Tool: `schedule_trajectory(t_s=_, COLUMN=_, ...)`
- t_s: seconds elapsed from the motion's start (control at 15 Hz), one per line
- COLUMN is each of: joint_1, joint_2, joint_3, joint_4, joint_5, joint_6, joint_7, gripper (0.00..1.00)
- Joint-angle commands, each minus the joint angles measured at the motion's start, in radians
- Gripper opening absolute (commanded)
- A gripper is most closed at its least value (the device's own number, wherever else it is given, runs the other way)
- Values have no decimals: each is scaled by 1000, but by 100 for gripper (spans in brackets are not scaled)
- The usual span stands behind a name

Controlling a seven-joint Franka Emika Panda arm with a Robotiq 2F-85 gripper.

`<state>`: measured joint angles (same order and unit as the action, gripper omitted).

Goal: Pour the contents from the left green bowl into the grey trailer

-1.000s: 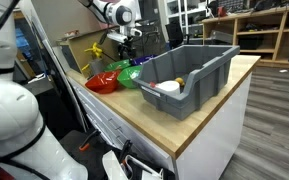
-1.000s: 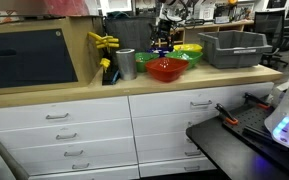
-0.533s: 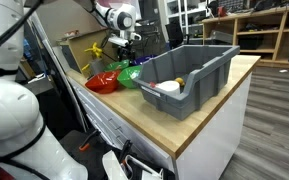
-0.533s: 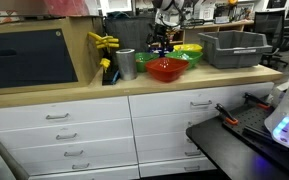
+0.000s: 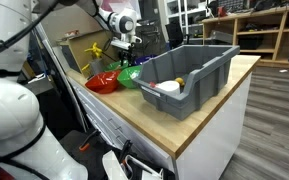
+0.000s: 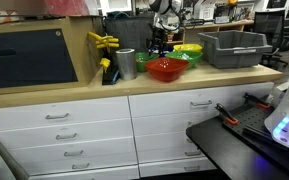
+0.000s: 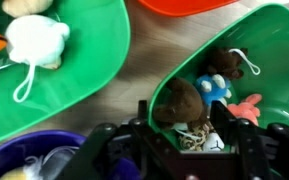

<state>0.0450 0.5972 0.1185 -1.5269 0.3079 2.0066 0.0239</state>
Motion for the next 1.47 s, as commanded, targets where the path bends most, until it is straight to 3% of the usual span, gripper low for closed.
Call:
schedule_trajectory(t_s=0.0, joint_1=-3, joint_2=25, joint_3=2, joint_4=53, joint_5=-20, joint_6=-56, joint_7=-36, gripper=34)
schedule_trajectory(t_s=0.33, joint_1=-8, joint_2=21, joint_3=9, joint_4=83, joint_5=-28, joint_6=-82, joint_7=-68, gripper=1)
schedule_trajectory(t_s=1.0, joint_1=-10, joint_2=3, joint_3=10, joint_4=124, joint_5=-45, joint_6=-136, joint_7=-73, gripper=1)
schedule_trajectory(t_s=1.4, joint_1=-19, joint_2=-8, joint_3=-4, joint_4=240, joint_5=-50, joint_6=-273, joint_7=-49, gripper=1)
